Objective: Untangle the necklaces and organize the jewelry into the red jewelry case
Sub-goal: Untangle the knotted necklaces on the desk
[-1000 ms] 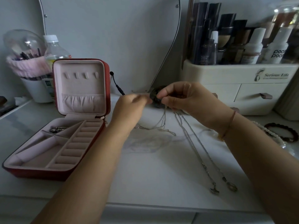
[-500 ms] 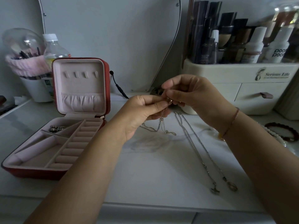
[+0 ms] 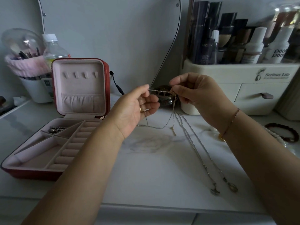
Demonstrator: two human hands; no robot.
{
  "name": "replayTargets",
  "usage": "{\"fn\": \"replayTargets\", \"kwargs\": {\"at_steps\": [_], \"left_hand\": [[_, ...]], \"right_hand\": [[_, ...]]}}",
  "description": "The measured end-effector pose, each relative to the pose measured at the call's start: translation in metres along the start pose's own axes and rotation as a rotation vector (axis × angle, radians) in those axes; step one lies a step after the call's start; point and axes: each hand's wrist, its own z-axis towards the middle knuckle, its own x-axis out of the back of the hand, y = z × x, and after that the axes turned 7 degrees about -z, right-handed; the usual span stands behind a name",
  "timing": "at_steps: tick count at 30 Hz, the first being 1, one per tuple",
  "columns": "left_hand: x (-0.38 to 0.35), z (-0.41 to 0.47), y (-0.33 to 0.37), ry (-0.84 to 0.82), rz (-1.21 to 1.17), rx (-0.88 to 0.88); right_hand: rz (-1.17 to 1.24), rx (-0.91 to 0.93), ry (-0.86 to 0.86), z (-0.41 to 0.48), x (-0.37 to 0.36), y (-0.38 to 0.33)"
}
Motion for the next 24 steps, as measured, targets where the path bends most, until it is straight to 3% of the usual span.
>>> {"fn": "replayTargets", "kwargs": {"at_steps": [5, 11, 14, 18, 24], "left_hand": [[0.004, 0.003, -0.006, 0.181, 0.353, -0.023], [-0.007, -0.008, -0.009, -0.082, 0.512, 0.019], [-0.01, -0.009, -0.011, -0.141, 0.467, -0.036], [-0.01, -0.006, -0.012, -0.116, 0.33, -0.096], [-0.009, -0.003, -0.013, -0.075, 0.309, -0.102]], "right_hand": [[0.103, 0.01, -0.067, -0.002, -0.002, -0.003], [0.17, 0.027, -0.129, -0.005, -0.002, -0.006], [0.183, 0.027, -0.152, -0.006, -0.005, -0.007], [0.211, 0.025, -0.147, -0.005, -0.008, -0.006], [0.219, 0.021, -0.107, -0.004, -0.009, -0.004]]}}
